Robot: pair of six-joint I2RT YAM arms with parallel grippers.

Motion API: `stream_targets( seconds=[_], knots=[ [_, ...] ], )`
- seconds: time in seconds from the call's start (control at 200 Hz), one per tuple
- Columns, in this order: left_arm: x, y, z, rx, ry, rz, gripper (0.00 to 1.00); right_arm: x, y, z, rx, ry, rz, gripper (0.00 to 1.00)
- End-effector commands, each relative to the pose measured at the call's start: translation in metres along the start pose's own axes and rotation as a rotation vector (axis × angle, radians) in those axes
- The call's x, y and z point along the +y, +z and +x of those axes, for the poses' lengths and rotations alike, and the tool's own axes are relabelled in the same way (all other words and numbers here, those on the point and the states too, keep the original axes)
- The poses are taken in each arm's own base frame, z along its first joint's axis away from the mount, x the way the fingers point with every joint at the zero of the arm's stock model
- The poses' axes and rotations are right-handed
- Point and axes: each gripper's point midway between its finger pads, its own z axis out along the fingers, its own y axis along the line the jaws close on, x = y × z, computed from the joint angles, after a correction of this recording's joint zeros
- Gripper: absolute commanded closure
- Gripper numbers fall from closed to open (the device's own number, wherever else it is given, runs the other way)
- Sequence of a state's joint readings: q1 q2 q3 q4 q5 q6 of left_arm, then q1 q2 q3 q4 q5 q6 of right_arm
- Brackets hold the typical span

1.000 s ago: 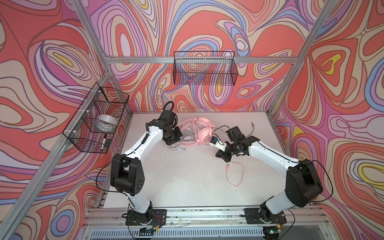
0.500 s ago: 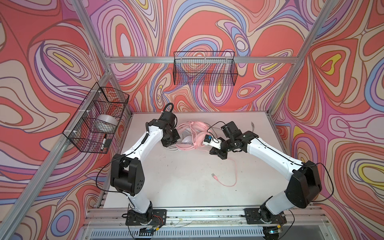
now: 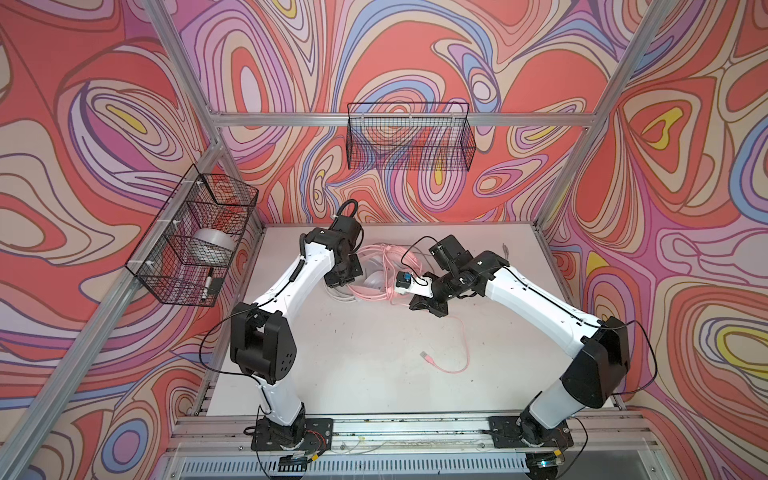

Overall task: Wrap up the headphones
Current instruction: 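Carry the grasped cable with the right gripper up to the headset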

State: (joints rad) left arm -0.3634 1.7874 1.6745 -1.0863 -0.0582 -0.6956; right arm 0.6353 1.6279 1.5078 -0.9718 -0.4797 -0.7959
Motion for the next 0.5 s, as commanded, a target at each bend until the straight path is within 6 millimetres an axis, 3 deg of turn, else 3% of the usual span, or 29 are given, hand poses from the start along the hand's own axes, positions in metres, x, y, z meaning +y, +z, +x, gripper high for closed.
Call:
stream_targets(
  seconds=[0.0, 0.496],
  knots=[
    [0.0030, -0.0084, -0.0033, -0.014, 0.041, -0.058, 1.00, 0.0073, -0.0032, -0.0045, 0.025, -0.018, -0.041, 1.00],
    [0.0123, -0.0071, -0.0036, -0.024, 0.116, -0.179, 1.00, 0.0039, -0.0098, -0.0071, 0.135, 0.007, -0.075, 1.00]
  ],
)
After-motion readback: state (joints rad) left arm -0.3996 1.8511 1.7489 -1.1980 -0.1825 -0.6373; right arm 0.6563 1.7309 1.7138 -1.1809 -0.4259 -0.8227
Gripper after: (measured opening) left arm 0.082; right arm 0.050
